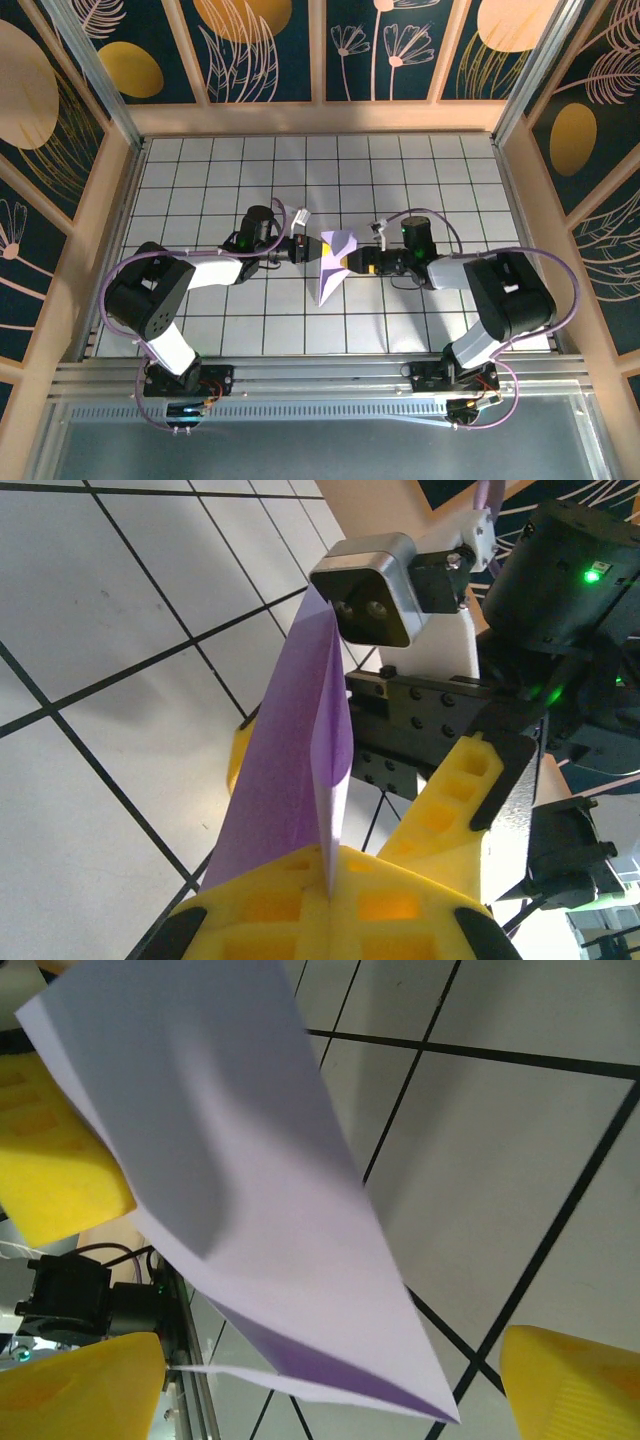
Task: Fold a paper plane with a square sheet of paper (fold left side to right side)
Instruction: Fold the wing for the fifth time at the center of the table.
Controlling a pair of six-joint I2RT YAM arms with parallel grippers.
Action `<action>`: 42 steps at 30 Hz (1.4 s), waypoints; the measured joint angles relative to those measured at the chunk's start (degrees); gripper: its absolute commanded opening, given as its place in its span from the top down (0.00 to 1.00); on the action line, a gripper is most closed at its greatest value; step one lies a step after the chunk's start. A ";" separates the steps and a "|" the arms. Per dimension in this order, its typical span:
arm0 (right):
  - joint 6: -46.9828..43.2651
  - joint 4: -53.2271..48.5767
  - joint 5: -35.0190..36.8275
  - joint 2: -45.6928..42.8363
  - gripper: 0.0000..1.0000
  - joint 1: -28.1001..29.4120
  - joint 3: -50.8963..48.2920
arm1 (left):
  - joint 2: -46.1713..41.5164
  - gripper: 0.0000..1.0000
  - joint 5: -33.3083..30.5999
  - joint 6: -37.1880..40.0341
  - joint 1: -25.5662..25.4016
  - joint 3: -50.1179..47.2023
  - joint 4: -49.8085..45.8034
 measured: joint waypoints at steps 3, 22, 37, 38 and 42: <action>0.00 1.49 -0.72 0.74 0.23 0.17 0.13 | 0.04 1.00 -0.13 0.02 0.00 -0.09 0.02; -2.19 -1.90 -0.68 0.66 0.53 -1.01 3.32 | 3.63 1.00 -5.01 0.70 0.04 -0.09 -3.50; -2.54 -4.92 2.51 4.92 1.00 -1.01 8.41 | 3.74 0.63 -6.71 1.44 0.04 -0.55 -4.15; -2.34 -5.27 3.04 5.29 1.00 -1.01 8.46 | 3.32 0.57 -7.76 1.95 0.04 -0.72 -5.05; -0.28 -7.23 5.62 5.81 1.00 -1.01 8.52 | -1.49 0.43 -13.77 4.31 0.04 -1.42 -10.69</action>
